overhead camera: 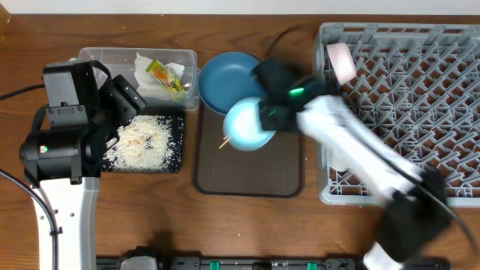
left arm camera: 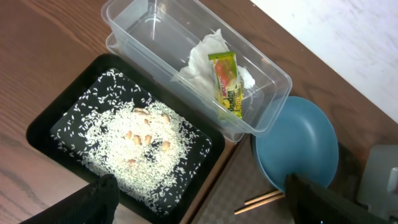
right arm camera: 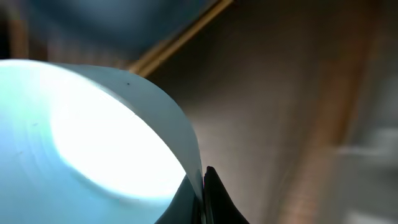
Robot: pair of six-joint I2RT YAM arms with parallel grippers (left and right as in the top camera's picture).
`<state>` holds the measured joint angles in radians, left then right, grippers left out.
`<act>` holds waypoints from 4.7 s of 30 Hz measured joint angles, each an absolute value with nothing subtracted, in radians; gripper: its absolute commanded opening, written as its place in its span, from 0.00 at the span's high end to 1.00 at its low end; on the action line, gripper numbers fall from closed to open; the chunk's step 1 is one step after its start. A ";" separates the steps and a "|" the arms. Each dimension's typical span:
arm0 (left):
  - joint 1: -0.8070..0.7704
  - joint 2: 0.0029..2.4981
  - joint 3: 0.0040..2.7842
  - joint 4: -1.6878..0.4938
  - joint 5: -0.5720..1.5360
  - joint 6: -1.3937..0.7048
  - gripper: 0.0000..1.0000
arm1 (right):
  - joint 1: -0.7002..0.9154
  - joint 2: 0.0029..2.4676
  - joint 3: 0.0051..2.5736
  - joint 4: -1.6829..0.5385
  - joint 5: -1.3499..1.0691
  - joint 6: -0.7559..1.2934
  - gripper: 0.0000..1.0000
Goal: Sort waste into correct bins and load items into the dishwasher rack
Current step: 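Carry the light-blue bowl into the rack and release it, then reach the right gripper to the blue plate and grasp its edge, then lift the blue plate with the right gripper and carry it to the rack's back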
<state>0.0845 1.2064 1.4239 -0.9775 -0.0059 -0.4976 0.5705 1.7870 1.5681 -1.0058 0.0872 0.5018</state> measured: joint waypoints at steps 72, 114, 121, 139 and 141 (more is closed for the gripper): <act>0.084 1.207 1.424 -0.977 -0.007 -0.498 0.12 | 0.488 1.921 1.895 -1.012 0.620 0.223 0.15; 0.084 1.207 1.424 -0.977 -0.007 -0.498 0.13 | 0.490 2.096 1.443 -0.408 0.015 0.592 0.99; 0.084 1.207 1.424 -0.977 -0.007 -0.498 0.13 | 0.466 2.088 1.444 -0.440 -0.030 0.559 0.99; 0.084 1.207 1.424 -0.977 -0.007 -0.498 0.12 | 0.374 1.496 1.464 -0.593 0.381 0.352 0.99; 0.084 1.207 1.424 -0.977 -0.007 -0.498 0.12 | 0.352 1.440 1.469 -0.604 0.551 0.316 0.99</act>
